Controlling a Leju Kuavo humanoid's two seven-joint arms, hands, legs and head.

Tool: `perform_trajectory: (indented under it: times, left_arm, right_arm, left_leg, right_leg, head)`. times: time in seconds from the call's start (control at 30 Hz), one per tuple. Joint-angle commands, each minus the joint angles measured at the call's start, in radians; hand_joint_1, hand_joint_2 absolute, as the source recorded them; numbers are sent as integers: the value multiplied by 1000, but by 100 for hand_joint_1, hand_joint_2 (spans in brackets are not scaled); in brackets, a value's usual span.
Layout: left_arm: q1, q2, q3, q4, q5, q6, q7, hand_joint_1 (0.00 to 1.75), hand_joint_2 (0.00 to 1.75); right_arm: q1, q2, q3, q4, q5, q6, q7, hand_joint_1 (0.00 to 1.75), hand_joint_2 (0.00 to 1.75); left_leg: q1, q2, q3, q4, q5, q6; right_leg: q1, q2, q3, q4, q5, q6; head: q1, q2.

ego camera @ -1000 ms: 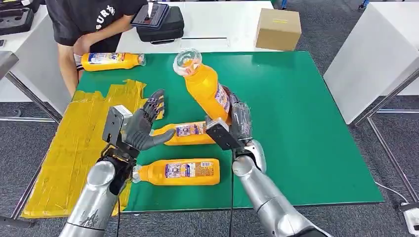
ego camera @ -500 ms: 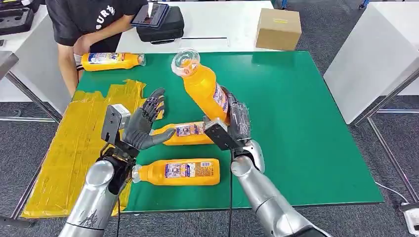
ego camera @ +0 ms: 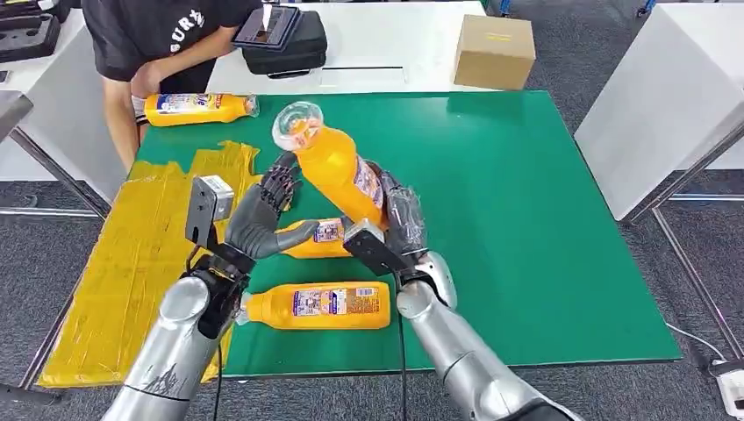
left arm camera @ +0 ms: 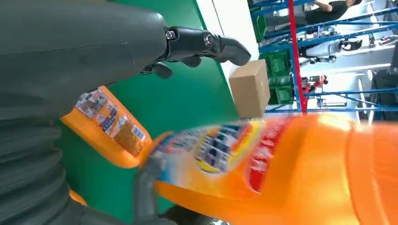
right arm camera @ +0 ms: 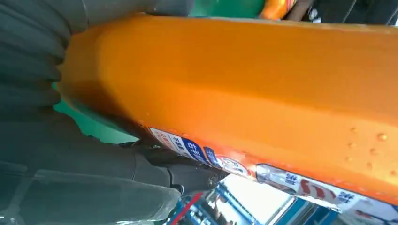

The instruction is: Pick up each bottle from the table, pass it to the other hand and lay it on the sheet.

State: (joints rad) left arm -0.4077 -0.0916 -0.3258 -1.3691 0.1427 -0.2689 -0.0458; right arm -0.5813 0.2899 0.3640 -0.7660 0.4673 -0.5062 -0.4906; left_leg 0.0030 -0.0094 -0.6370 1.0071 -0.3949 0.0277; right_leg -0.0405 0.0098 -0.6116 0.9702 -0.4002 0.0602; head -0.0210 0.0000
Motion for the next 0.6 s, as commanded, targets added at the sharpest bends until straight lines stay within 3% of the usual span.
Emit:
perform_trajectory:
  times: [0.03, 0.6]
  left_arm:
    - [-63, 0, -41, 108, 21, 9, -9, 0, 175]
    - [-65, 2, -30, 137, 32, 31, -28, 0, 175]
  right_arm:
    - [-79, 32, 73, 133, -1, 33, 11, 175, 175]
    - [-103, 51, 97, 187, -2, 41, 6, 175, 175]
  left_leg:
    - [0, 1, 3, 0, -2, -1]
    - [1, 0, 3, 0, -2, -1]
  right_leg:
    - [1, 0, 3, 0, -1, -3]
    - [1, -1, 4, 0, -2, -4]
  head:
    - [0, 0]
    - [0, 0]
